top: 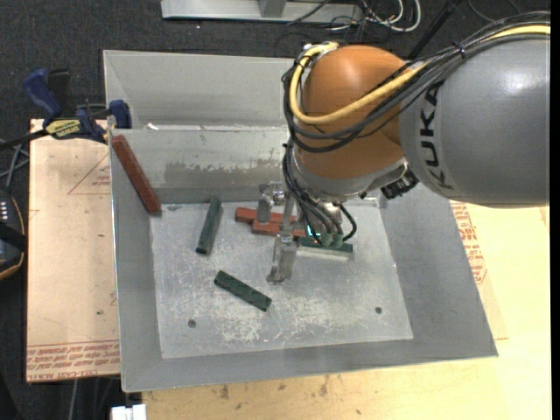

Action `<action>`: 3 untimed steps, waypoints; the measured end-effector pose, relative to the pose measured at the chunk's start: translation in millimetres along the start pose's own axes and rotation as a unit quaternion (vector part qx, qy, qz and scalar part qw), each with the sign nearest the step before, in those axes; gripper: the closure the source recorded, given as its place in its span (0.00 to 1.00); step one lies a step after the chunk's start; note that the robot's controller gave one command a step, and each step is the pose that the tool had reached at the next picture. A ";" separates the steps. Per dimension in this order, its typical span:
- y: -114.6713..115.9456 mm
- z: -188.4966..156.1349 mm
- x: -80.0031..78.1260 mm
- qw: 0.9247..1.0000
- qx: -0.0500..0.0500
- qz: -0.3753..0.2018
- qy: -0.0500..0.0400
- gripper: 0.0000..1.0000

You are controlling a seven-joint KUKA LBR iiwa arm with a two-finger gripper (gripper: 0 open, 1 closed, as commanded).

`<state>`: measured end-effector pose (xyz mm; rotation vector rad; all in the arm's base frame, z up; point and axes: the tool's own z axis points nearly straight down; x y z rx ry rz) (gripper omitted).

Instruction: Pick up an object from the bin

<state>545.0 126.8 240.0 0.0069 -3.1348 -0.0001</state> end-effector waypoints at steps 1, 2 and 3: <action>-0.7 -4.3 -1.6 1.000 -0.001 0.002 -0.004 0.00; -53.0 105.8 -95.6 0.999 0.000 0.034 -0.003 1.00; -52.0 104.1 -96.6 0.999 -0.001 0.033 -0.005 0.00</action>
Offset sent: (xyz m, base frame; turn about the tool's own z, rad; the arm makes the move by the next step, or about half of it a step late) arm 0.0956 -0.0520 -0.1044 0.0647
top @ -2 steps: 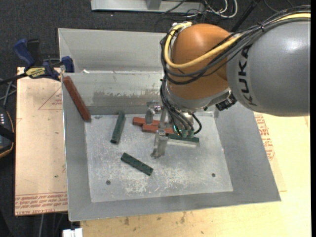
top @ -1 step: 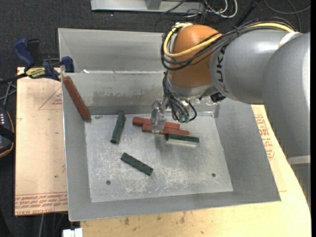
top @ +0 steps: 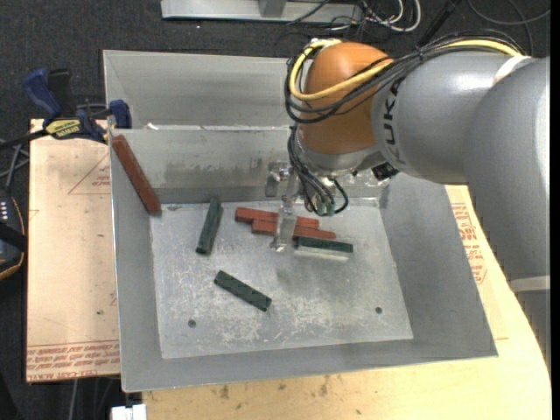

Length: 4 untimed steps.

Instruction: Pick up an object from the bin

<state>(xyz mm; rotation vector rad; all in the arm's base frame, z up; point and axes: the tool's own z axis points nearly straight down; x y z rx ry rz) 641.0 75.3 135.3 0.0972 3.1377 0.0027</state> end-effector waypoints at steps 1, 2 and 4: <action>0.0 0.0 0.0 1.000 0.000 0.000 0.000 0.00; -1.2 62.0 -14.0 0.999 0.000 -0.047 -0.001 1.00; 6.9 -105.4 11.7 0.999 0.000 -0.048 -0.003 1.00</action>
Offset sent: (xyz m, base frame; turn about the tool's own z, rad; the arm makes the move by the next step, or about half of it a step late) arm 0.0119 -0.0029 -0.0653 -0.0955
